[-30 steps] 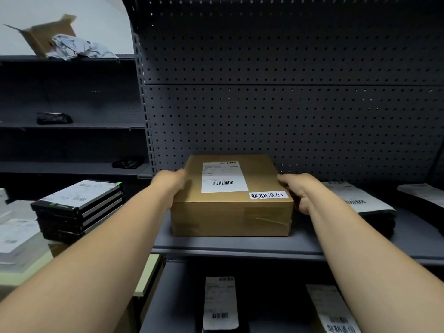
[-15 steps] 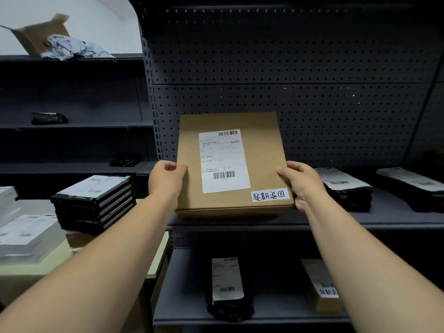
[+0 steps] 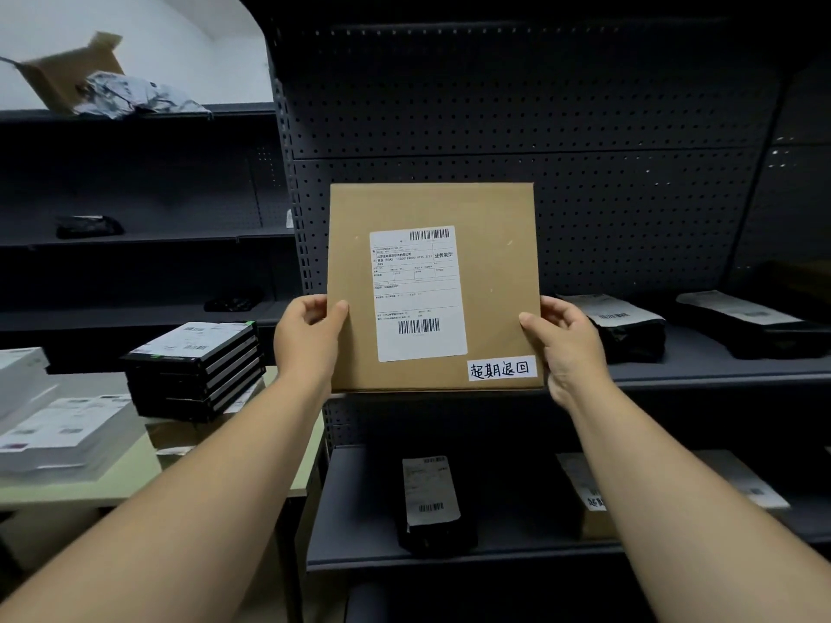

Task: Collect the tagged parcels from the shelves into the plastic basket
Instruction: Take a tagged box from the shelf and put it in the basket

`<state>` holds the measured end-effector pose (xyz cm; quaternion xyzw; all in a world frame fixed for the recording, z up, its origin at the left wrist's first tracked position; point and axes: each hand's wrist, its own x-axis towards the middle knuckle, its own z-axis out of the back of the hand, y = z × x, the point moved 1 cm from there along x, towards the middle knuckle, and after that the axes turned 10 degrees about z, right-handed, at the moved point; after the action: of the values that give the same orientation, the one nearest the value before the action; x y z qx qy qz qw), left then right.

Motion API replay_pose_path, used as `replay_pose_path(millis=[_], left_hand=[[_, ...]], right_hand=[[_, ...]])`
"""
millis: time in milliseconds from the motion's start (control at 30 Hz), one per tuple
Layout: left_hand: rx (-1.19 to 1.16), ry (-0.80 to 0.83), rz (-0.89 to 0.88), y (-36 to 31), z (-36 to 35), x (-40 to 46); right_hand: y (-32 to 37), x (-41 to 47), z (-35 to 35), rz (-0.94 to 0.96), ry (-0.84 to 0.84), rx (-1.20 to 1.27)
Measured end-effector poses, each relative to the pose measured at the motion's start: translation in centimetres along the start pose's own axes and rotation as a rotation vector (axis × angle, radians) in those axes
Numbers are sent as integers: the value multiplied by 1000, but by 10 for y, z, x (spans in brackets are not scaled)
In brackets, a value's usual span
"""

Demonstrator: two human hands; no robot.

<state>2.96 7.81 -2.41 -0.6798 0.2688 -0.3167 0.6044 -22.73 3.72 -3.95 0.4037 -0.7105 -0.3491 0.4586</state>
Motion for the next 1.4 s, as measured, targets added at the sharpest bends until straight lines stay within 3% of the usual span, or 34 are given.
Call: replay_pose_path(millis=[300, 567, 900, 1400], left_hand=[[-44, 69, -38, -4, -11, -30], [15, 209, -37, -5, -78, -68], [48, 450, -23, -3, -241, -175], [32, 870, 85, 9, -481, -418]], right_hand=[[16, -15, 32, 39, -66, 14], [42, -16, 108, 70, -194, -17], [103, -10, 288, 92, -438, -128], [219, -44, 578, 164, -763, -297]])
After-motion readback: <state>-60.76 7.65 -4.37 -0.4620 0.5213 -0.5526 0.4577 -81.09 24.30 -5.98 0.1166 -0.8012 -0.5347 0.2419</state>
